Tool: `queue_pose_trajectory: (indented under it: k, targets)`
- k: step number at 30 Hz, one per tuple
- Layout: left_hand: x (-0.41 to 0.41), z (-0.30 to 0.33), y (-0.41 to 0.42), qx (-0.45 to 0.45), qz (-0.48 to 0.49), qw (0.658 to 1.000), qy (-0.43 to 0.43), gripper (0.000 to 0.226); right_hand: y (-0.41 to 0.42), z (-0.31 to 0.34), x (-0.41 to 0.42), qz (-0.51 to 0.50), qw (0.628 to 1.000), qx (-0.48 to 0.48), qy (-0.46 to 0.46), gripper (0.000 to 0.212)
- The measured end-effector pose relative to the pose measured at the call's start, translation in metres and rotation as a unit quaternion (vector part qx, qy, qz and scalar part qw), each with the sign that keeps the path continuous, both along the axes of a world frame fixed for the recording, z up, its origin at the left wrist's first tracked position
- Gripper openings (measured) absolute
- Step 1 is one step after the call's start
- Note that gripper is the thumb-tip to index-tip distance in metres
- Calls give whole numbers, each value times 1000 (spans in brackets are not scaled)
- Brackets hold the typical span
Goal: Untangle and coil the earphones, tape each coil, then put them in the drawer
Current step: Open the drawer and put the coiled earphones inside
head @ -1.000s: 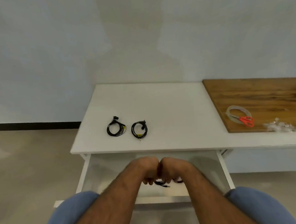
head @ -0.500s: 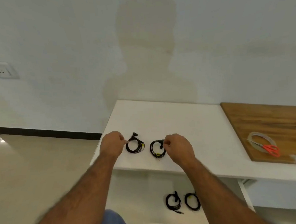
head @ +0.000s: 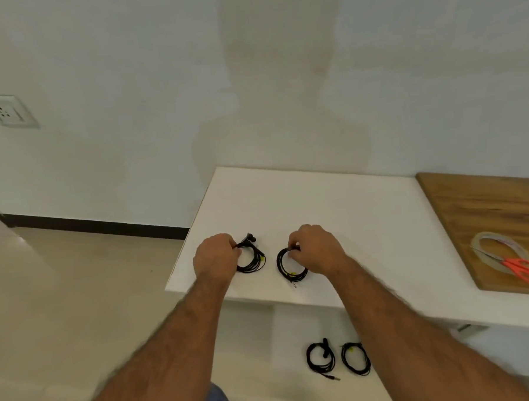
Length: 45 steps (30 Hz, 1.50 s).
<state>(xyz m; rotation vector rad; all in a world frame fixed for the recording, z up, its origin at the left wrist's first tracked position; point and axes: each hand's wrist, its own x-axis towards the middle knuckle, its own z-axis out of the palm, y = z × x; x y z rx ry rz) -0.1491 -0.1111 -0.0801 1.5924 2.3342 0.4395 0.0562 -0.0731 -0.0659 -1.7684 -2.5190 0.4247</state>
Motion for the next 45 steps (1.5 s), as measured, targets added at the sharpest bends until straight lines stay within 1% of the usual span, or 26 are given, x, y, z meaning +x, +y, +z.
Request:
queue_pose_trajectory:
  k: [3, 5, 7, 10, 13, 17, 20, 24, 28, 32, 34, 37, 40, 41, 45]
  targets:
    - [1, 9, -10, 4, -18, 1000, 7, 14, -9, 6, 2, -11, 1000, 6, 17, 20]
    - [2, 16, -18, -6, -54, 999, 9, 12, -18, 13, 6, -27, 999, -1, 37, 17]
    - [7, 24, -30, -35, -105, 994, -3, 9, -31, 21, 14, -45, 997, -14, 63, 12]
    - [16, 32, -45, -92, -197, 976, -17, 8, -53, 30, 25, -53, 993, -43, 98, 5]
    - [31, 38, -64, -157, -277, 948, 5, 14, -81, 38, 37, -41, 987, -92, 127, 8]
    - [46, 34, -84, -223, -331, 915, 60, 21, -113, 35, 47, -11, 981, -168, 100, 11]
    - [49, 23, -92, -269, -361, 887, 106, 22, -126, 14, 47, -14, 972, -225, 68, 12]
    - [49, 5, -91, -329, -376, 857, 123, 21, -127, -28, 42, -20, 962, -273, 9, 12]
    - [37, -18, -77, -378, -363, 842, 126, 20, -118, -71, 36, -22, 955, -295, -14, 15]
    - [23, -50, -55, -400, -396, 815, 139, 25, -96, -109, 31, -16, 949, -315, -16, 21]
    - [16, -68, -43, -391, -405, 817, 125, 25, -83, -127, 27, -12, 945, -326, -11, 21]
    - [1, -101, -27, -382, -374, 842, 72, 20, -65, -154, 19, -5, 939, -343, -7, 20]
    - [-7, -128, -21, -385, -347, 855, 17, 17, -53, -184, 9, 5, 934, -357, -2, 10]
    - [-9, -139, -20, -386, -344, 856, 5, 16, -49, -196, 4, 8, 934, -356, -2, 10]
    - [-20, -175, -16, -391, -345, 853, -2, 16, -40, -247, -10, -5, 924, -382, -12, 36]
